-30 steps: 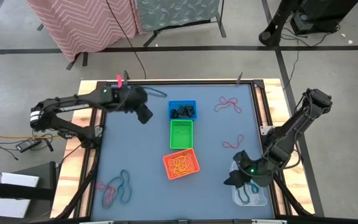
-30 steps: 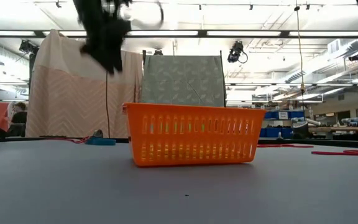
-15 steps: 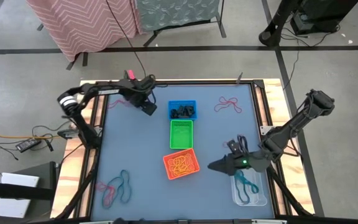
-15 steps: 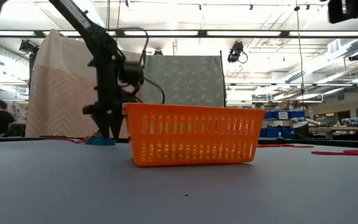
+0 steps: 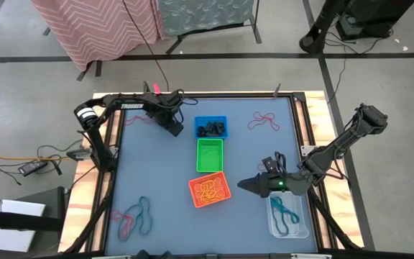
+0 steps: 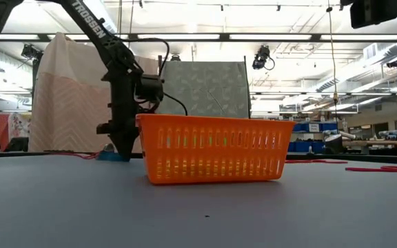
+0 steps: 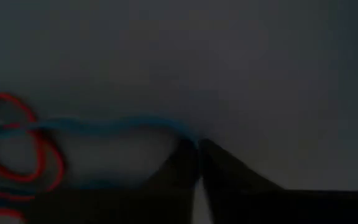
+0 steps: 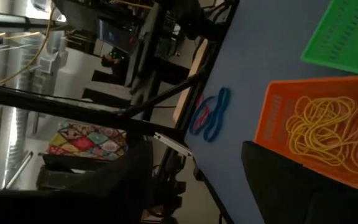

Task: Sort rubber bands into baskets
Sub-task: Put the blue rubber band into the transparent bin

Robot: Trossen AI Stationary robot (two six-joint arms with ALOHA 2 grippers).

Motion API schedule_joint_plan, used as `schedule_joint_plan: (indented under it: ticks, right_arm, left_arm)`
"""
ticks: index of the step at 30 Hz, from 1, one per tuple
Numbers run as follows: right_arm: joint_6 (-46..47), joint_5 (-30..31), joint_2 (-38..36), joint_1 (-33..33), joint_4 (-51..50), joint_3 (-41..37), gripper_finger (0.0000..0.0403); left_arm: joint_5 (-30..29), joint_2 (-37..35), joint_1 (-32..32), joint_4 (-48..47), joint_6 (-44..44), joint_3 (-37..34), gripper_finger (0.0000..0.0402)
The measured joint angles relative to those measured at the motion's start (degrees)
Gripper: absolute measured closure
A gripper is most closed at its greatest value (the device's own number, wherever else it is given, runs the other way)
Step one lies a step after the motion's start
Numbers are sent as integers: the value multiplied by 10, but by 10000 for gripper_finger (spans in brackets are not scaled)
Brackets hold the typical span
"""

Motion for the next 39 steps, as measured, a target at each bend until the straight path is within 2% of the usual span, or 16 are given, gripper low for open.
schedule_joint_plan:
  ticks: [4,9,14,19,23,25,27,31,39]
  right_arm:
    - [-35,0,0,0,22,0,147]
    - [-146,13,0,-11,121,0,147]
    - [-339,59,0,-34,284,0,147]
    - [-508,67,-20,-61,420,0,147]
    - [-595,67,-55,-78,480,0,147]
    - [-625,67,-77,-82,480,0,147]
    - [-646,72,-96,-84,479,0,147]
    - [-682,80,-126,-85,479,0,147]
    - [-705,91,-146,-84,474,0,147]
  left_arm:
    - [16,-39,0,-11,-1,5,395]
    - [45,-149,-37,-6,-6,28,398]
    - [45,-250,-154,82,-69,37,399]
    - [-2,-256,-316,215,-147,37,400]
    - [-48,-208,-426,362,-187,36,400]
    - [-65,-171,-465,450,-198,41,401]
    - [-72,-128,-490,492,-202,70,401]
    - [-66,-18,-515,497,-198,175,401]
    - [41,220,-531,512,-168,459,401]
